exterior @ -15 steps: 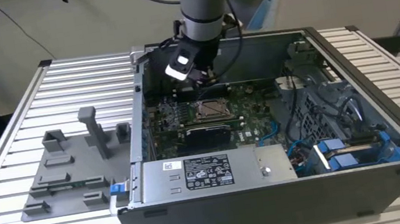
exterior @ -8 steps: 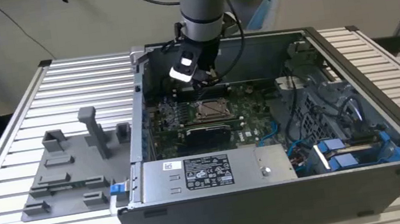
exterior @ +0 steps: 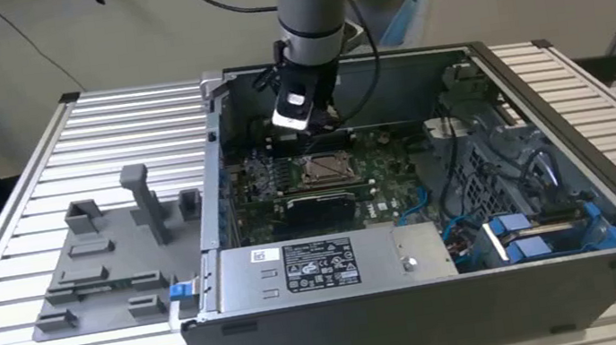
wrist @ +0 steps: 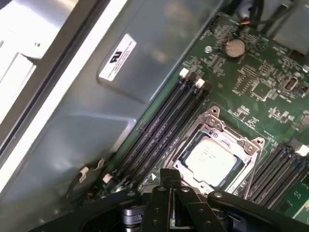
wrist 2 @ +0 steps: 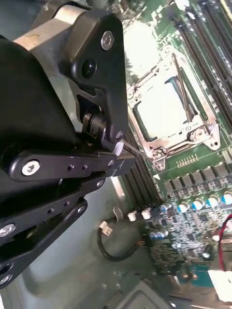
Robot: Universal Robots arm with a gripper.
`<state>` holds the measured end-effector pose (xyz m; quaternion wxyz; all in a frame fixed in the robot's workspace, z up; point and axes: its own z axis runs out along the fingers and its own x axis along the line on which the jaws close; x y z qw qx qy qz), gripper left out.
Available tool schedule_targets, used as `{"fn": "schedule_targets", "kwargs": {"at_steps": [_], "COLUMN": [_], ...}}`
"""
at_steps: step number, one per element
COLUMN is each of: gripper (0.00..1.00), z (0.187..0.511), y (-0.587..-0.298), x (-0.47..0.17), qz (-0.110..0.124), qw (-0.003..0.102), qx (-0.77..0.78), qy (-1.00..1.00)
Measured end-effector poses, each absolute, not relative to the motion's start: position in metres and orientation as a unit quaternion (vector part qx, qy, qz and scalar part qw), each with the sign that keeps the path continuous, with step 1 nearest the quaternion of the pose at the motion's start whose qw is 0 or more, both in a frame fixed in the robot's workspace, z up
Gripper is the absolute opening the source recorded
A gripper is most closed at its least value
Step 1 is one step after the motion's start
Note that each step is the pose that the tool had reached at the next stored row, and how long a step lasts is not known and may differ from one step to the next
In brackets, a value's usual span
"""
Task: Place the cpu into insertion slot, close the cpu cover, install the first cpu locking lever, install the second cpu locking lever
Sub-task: 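Install the first cpu locking lever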
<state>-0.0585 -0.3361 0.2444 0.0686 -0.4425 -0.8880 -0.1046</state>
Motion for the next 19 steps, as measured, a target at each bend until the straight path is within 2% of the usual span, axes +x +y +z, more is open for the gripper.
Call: {"fn": "schedule_targets", "kwargs": {"at_steps": [8, 15, 19], "gripper": [0.11, 0.11, 0.11], "z": [0.2417, 0.2404, 0.2404], "y": [-0.3361, -0.3361, -0.3361], "x": [-0.0586, -0.0585, -0.0585], "qz": [-0.102, -0.108, -0.108], "qw": [0.070, 0.052, 0.050], "qx": [-0.376, -0.324, -0.317], "qy": [-0.918, -0.938, -0.941]}}
